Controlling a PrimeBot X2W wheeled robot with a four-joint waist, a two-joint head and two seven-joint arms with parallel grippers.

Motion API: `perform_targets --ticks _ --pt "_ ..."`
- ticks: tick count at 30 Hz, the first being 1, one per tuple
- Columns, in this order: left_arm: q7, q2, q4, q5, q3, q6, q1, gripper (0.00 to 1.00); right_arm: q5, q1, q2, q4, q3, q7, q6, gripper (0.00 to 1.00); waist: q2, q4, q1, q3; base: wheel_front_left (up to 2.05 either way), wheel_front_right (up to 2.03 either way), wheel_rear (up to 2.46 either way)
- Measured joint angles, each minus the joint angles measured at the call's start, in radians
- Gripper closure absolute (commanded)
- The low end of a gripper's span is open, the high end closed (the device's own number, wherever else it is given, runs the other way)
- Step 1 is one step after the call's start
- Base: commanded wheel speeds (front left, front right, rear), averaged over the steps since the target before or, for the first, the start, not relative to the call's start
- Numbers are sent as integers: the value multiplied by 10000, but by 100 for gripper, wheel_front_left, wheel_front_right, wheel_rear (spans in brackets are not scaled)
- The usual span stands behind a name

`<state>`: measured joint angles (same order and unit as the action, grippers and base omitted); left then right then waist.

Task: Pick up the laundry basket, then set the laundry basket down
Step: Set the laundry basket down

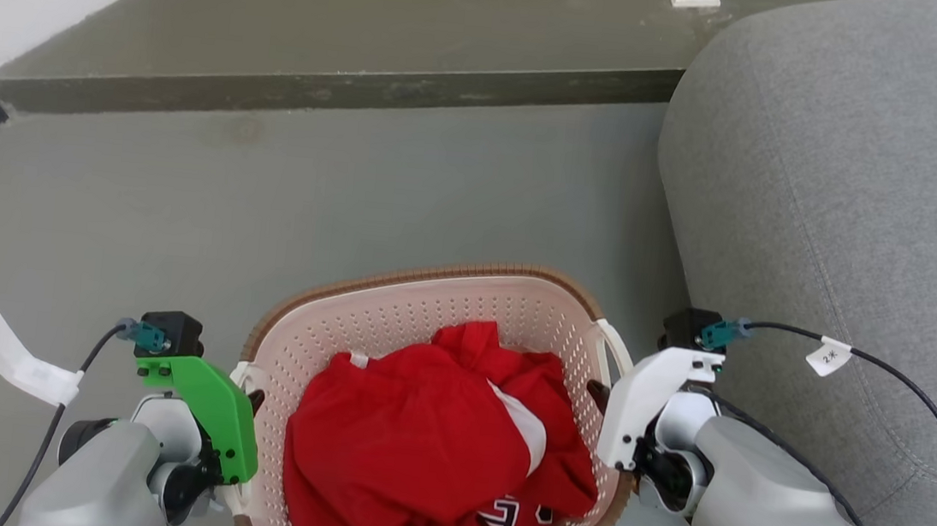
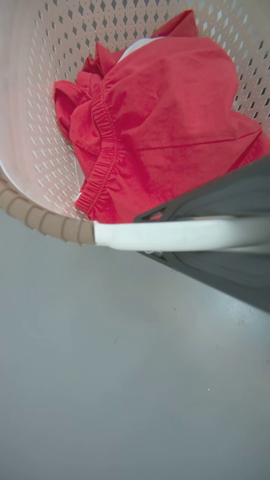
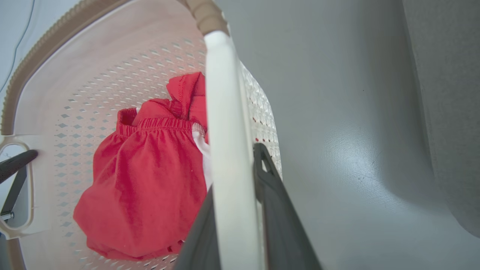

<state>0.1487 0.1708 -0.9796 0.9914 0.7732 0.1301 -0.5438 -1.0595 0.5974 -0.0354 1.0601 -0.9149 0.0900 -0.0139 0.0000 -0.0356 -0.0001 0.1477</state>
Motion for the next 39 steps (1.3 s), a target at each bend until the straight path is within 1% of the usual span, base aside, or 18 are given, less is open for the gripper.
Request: perform_targets --ticks 2,8,11,17,18,24,28,30,38,39 --pt "-12 29 54 0 -17 0 -4 100 -44 56 -2 -36 -21 0 63 100 0 -1 0 78 0 0 0" --pt "-330 115 222 0 -159 -84 -81 100 -54 313 -46 -194 -23 -201 77 100 0 6 0 431 0 0 0" --pt "-502 176 270 -2 -207 -84 -166 100 -54 408 -44 -270 -27 -336 146 100 0 11 0 624 0 0 0" --pt "-732 305 384 -17 -251 -86 -396 100 -52 631 -44 -431 -52 -604 174 100 0 17 1 1055 0 0 0" --pt "-800 326 410 -19 -249 -90 -451 100 -52 686 -46 -458 -61 -642 242 100 0 18 1 1132 0 0 0" --pt "-1064 462 508 -127 -276 -119 -829 100 -46 1067 -56 -598 -96 -949 247 100 0 23 1 1639 0 0 0" --pt "-1149 499 533 -196 -276 -119 -970 100 -35 1209 -63 -625 -138 -1039 259 100 0 25 1 1906 0 0 0" --pt "-1202 508 543 -224 -268 -119 -1034 100 -35 1281 -59 -625 -174 -1072 332 100 0 28 1 2082 0 0 0" --pt "-1423 533 568 -380 -268 -121 -1505 100 58 1792 -88 -617 -213 -1310 353 100 0 86 1 2783 0 0 0" --pt "-1423 543 569 -395 -268 -119 -1579 100 67 1868 -90 -619 -221 -1344 420 100 0 97 2 2874 0 0 0"
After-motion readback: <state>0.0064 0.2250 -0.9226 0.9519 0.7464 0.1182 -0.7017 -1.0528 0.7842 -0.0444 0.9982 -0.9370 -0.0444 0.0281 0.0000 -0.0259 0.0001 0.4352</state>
